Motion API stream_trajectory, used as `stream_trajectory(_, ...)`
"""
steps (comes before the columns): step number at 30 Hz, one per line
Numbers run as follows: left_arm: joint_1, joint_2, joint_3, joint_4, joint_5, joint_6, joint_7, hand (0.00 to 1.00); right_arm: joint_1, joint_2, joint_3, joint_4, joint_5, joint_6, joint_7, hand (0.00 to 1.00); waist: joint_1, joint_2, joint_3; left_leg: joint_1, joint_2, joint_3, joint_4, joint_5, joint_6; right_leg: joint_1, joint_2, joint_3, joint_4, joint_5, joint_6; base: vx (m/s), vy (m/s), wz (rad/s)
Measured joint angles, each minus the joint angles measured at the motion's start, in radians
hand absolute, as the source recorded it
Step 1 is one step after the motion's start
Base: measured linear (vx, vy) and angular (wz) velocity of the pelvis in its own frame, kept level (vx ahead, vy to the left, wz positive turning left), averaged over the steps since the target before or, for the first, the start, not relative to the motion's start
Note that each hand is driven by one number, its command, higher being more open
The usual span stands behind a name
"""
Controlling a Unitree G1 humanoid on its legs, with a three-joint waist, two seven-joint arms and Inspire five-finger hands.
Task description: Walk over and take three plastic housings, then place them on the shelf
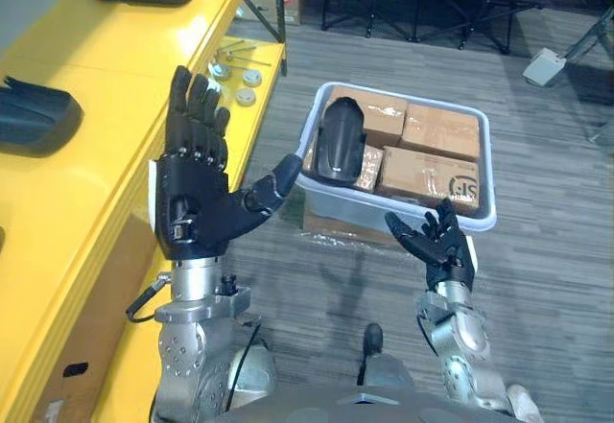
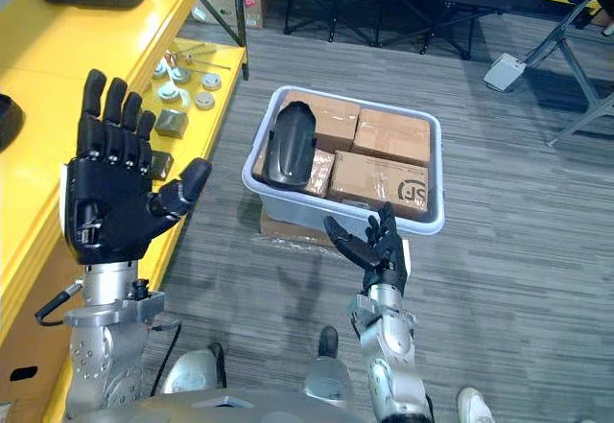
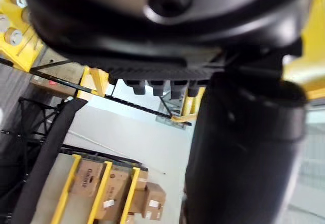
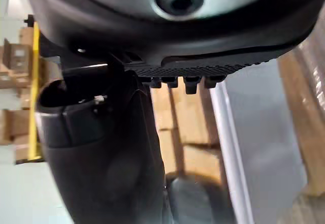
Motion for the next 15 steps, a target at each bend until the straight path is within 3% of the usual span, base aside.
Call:
stream_trajectory(3,-0.02,0.005,-0.001,0.05,0.019,0.032,0.017,1.0,-0.273,-0.116,-0.053,0.143,0.003,0.005,-0.076,1.0,0.016,0.022,0.086,-0.075,0.003,-0.025,0.037,0.027,-0.001,-0.038,0.008,-0.016,-0.017,0.046,0.005,-0.15,-0.028,0.17)
stream_trajectory(5,-0.028,0.008,-0.013,0.092,0.011,0.053,0.009,1.0,-0.4,-0.192,-0.068,0.199,0.015,0.006,-0.1,1.0,0.031,0.033,0.105,-0.115,0.004,-0.044,0.046,0.038,0.0,-0.055,0.014,-0.029,-0.034,0.061,0.003,-0.08,-0.036,0.21)
stream_trajectory(9,-0.074,0.03,-0.081,0.218,-0.022,0.058,-0.101,1.0,-0.643,-0.342,-0.061,0.398,0.085,0.012,-0.094,1.0,0.081,0.04,0.136,-0.167,0.003,-0.075,0.058,0.048,-0.002,-0.076,0.019,-0.058,-0.045,0.075,-0.004,-0.04,-0.026,0.18)
stream_trajectory(12,-0.076,0.037,-0.125,0.27,-0.022,0.063,-0.154,1.0,-0.732,-0.371,-0.019,0.464,0.111,0.012,-0.07,1.0,0.092,0.042,0.144,-0.196,0.002,-0.085,0.068,0.048,-0.001,-0.096,0.02,-0.069,-0.044,0.086,-0.009,-0.03,0.014,0.1)
stream_trajectory(15,-0.101,0.036,-0.175,0.339,-0.022,0.08,-0.184,1.0,-0.81,-0.403,0.048,0.533,0.11,0.01,-0.033,1.0,0.103,0.064,0.16,-0.226,-0.003,-0.102,0.091,0.046,0.002,-0.107,0.016,-0.093,-0.041,0.087,-0.009,-0.03,0.011,0.11)
